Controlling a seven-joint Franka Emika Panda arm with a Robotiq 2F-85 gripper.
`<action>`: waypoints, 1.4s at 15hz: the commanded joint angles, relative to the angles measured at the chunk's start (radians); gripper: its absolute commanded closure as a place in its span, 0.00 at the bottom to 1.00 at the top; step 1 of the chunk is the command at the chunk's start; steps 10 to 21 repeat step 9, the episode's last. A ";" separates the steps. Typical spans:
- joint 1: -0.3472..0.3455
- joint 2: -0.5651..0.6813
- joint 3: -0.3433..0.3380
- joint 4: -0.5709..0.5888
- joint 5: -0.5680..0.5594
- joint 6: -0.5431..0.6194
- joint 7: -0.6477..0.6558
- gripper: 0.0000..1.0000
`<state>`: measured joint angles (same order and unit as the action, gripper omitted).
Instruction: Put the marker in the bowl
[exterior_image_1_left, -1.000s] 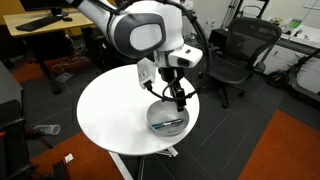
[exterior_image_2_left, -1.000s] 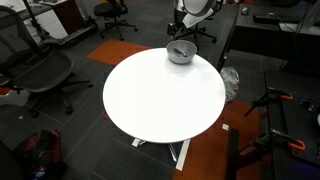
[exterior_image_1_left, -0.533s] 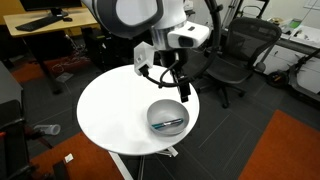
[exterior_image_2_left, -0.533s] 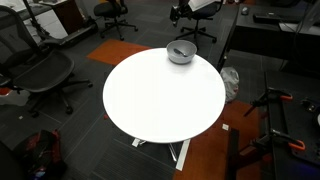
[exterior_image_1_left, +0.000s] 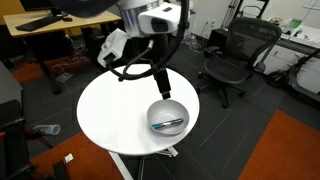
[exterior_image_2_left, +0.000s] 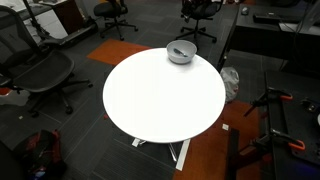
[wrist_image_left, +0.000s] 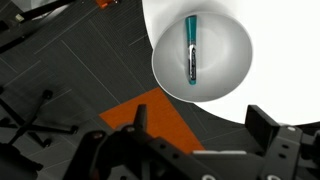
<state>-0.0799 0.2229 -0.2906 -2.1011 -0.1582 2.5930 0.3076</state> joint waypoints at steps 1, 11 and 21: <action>0.006 -0.122 0.008 -0.138 -0.071 0.024 0.053 0.00; -0.024 -0.069 0.030 -0.087 -0.055 -0.002 0.020 0.00; -0.024 -0.069 0.030 -0.087 -0.055 -0.002 0.020 0.00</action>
